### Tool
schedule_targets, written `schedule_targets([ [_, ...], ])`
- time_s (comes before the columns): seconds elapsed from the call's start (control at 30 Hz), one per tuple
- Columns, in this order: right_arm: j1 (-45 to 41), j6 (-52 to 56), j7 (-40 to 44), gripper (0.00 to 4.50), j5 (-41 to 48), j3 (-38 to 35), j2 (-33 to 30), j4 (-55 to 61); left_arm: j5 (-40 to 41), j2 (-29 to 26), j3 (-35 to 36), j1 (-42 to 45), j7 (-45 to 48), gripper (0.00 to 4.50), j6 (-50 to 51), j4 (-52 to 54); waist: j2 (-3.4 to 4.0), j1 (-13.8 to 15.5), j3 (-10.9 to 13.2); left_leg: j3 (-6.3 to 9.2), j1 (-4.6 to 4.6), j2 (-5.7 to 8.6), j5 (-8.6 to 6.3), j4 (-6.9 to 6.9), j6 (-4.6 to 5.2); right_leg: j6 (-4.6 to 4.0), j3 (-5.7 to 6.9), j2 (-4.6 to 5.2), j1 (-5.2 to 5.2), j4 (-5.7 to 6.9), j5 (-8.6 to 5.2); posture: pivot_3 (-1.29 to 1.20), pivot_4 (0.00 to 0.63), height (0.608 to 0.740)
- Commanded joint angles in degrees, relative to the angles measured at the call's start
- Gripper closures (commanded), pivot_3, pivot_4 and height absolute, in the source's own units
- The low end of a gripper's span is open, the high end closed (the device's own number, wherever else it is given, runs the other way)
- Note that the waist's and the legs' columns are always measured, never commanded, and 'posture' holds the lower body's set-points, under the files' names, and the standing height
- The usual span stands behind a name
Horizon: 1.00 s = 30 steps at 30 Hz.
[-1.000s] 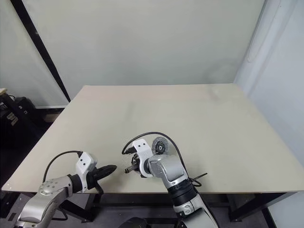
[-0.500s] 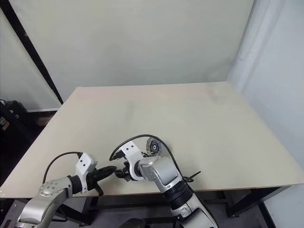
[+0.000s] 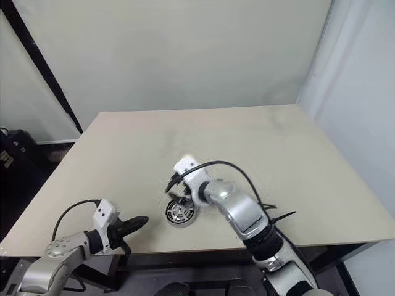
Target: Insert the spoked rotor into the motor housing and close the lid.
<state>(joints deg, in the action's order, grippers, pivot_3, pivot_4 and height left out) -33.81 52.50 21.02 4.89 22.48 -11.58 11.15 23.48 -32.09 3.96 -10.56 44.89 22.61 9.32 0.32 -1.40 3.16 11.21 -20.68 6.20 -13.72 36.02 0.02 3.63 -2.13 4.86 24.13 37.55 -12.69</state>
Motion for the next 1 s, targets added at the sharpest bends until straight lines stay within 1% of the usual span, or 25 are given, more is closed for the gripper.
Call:
schedule_targets([
  [0.03, -2.7, -6.6, -2.2, 0.03, -4.2, -4.1, -3.9, -2.7, 1.4, 0.2, 1.9, 1.1, -0.2, 4.50, -0.2, 2.2, -0.01, 0.0, 0.0, 0.00, 0.01, 0.00, 0.00, 0.00, 0.00, 0.00, 0.00, 0.00, -0.02, -0.01, 0.00, 0.00, 0.000, 0.740],
  [0.13, -2.6, -10.9, -2.5, 0.03, -7.9, -3.7, -8.4, -7.4, 1.6, 0.5, 2.1, 1.3, -0.2, 4.50, 0.0, 2.2, -0.05, 0.1, 0.0, -0.02, 0.02, 0.01, 0.03, 0.00, 0.05, 0.00, 0.00, 0.01, -0.05, -0.02, 0.00, 0.00, 0.000, 0.740],
  [0.23, -1.7, -13.2, -1.2, 0.03, -10.4, -2.4, -11.3, -11.5, 1.6, 0.4, 2.2, 1.5, 0.0, 4.50, 0.1, 2.3, -0.05, 0.0, 0.0, -0.08, -0.02, -0.01, 0.11, -0.02, 0.19, -0.01, -0.05, 0.02, -0.08, -0.01, 0.00, 0.00, 0.000, 0.740],
  [0.33, 0.0, -15.5, 1.1, 0.03, -12.2, 0.0, -13.1, -14.8, 1.7, 0.4, 2.4, 1.7, 0.1, 4.50, 0.4, 2.4, -0.06, 0.0, 0.0, -0.16, -0.01, -0.05, 0.10, -0.03, 0.21, -0.01, -0.08, 0.01, -0.08, -0.02, 0.00, 0.00, 0.000, 0.740],
  [0.4, 1.3, -16.8, 2.6, 0.03, -12.8, 1.3, -13.0, -15.8, 1.8, 0.4, 2.6, 1.8, 0.1, 4.50, 0.5, 2.5, -0.06, -0.1, 0.0, -0.23, -0.01, -0.08, 0.08, -0.03, 0.24, -0.01, -0.10, 0.01, -0.07, -0.02, 0.00, 0.00, 0.000, 0.740],
  [0.53, 3.6, -18.3, 5.8, 0.03, -11.5, 2.3, -10.6, -15.1, 1.9, 0.3, 2.8, 1.8, 0.2, 4.50, 0.8, 2.7, -0.06, -0.1, 0.0, -0.28, -0.01, -0.09, 0.08, -0.02, 0.26, -0.01, -0.14, 0.01, -0.06, -0.01, 0.00, 0.00, 0.000, 0.740],
  [0.7, 6.7, -16.8, 10.4, 0.03, -5.6, 2.1, -3.5, -10.5, 2.0, 0.0, 3.1, 1.7, 0.3, 4.50, 1.5, 3.3, -0.07, 0.0, 0.0, -0.25, 0.02, -0.10, 0.08, 0.01, 0.25, -0.01, -0.13, -0.01, -0.10, 0.00, 0.01, 0.00, 0.000, 0.740],
  [0.8, 7.4, -16.9, 11.5, 0.03, -5.8, 4.1, -1.2, -10.3, 2.0, -0.1, 3.1, 1.7, 0.3, 4.50, 1.7, 3.5, -0.06, 0.0, 0.0, -0.24, 0.03, -0.10, 0.08, 0.01, 0.25, -0.01, -0.12, -0.03, -0.09, 0.02, 0.01, 0.00, 0.000, 0.740],
  [0.87, 7.3, -17.9, 11.7, 0.03, -7.2, 6.2, -0.1, -11.8, 2.1, -0.1, 2.9, 1.6, 0.3, 4.50, 1.8, 3.8, -0.06, 0.1, 0.0, -0.23, 0.06, -0.10, 0.07, 0.02, 0.24, -0.01, -0.12, -0.02, -0.10, 0.01, 0.01, 0.00, 0.000, 0.740],
  [1.0, 6.8, -20.4, 11.4, 0.03, -8.5, 7.8, 2.0, -16.8, 2.2, -0.1, 2.8, 1.5, 0.1, 4.50, 2.0, 4.2, -0.06, 0.1, 0.0, -0.23, 0.09, -0.07, 0.07, 0.05, 0.22, -0.01, -0.11, -0.02, -0.08, 0.01, 0.01, 0.00, 0.000, 0.740],
])
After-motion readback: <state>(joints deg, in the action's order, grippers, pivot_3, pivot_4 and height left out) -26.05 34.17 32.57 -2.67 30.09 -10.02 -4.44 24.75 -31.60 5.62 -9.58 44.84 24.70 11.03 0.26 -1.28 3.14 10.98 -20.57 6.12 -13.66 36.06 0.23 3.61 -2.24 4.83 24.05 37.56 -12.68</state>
